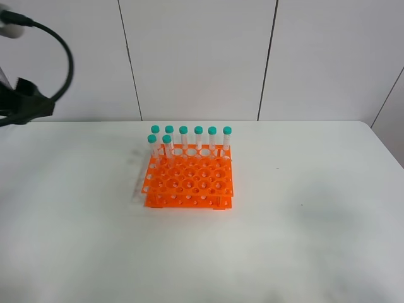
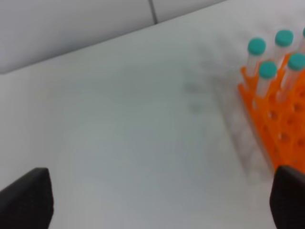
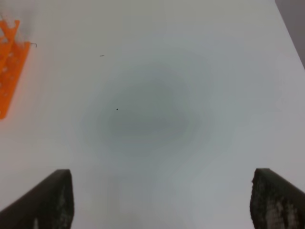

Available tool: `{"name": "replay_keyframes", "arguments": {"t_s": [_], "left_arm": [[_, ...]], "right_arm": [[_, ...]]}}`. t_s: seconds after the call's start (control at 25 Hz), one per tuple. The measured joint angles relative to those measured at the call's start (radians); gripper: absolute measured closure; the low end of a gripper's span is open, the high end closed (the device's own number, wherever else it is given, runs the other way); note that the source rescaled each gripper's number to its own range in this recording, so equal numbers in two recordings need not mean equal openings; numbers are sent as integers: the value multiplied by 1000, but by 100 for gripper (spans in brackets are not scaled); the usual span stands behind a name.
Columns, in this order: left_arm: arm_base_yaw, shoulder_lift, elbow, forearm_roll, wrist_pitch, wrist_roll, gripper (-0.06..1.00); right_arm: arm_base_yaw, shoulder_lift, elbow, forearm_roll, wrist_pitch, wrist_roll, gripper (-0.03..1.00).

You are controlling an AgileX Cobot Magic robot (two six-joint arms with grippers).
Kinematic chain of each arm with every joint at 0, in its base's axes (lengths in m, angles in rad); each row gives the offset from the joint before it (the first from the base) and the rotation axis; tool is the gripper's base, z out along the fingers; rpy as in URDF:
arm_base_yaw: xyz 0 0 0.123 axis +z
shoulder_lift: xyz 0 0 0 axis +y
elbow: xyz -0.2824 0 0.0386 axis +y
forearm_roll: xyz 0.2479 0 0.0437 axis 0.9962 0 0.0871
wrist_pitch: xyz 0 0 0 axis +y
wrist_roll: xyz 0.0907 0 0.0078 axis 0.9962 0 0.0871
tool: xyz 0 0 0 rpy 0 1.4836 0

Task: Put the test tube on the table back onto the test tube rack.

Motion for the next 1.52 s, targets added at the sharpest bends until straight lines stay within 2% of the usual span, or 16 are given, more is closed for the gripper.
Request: {"name": "replay_keyframes", "arguments": {"t_s": [0.12, 0.32, 0.52, 1.08, 1.52], "left_arm": [[30, -121, 0, 0, 99, 3, -6], [37, -303, 0, -1, 225, 12, -6], [37, -468, 45, -1, 326, 88, -6], [37, -962, 441, -122, 404, 87, -6], [37, -1028, 484, -117, 385, 64, -6]], "right_arm": [[0, 0, 0, 0, 0, 0, 5], [0, 0, 0, 0, 0, 0, 5], [0, 0, 0, 0, 0, 0, 5], [0, 0, 0, 0, 0, 0, 5], [0, 0, 0, 0, 0, 0, 5]]}}
